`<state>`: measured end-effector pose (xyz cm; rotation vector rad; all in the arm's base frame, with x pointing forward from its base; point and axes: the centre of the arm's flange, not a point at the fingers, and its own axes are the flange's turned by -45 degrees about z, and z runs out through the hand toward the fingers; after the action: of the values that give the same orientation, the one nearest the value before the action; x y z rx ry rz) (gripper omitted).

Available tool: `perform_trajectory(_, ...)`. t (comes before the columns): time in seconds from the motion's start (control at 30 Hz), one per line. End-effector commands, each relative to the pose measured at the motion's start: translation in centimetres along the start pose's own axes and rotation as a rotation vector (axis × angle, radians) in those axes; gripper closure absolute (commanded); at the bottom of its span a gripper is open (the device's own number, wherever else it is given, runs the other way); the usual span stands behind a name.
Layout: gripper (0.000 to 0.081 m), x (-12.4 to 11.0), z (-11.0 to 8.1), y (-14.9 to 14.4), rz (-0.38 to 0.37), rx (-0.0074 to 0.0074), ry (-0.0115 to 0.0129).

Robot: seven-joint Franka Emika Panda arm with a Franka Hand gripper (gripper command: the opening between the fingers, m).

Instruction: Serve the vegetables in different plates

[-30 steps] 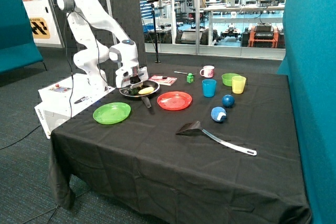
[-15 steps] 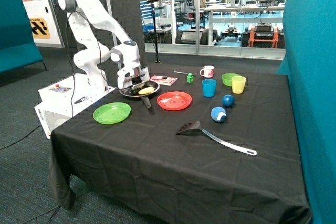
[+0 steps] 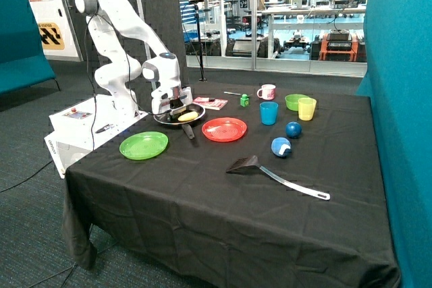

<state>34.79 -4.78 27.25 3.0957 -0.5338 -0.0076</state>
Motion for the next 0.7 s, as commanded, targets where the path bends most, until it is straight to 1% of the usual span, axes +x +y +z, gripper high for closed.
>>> perform_trajectory(0.0, 0.0808, -0.7, -0.1, 0.3, -0.011, 0.0010, 0.0047)
perform_trajectory(0.2, 0.0808, -1.2, -0.1, 0.6, -0.010, 0.0010, 0.0047)
perform_trajectory(0.37, 0.0808, -1.3, -0.5, 1.0, -0.008, 0.0010, 0.0047)
perform_trajectory(0.5, 0.0808, -1.1, -1.4, 1.2, 0.001, 0.0010, 0.0047)
perform_trajectory(0.67, 0.0808, -0.3, -2.7, 1.6, 0.009, 0.0010, 0.0047)
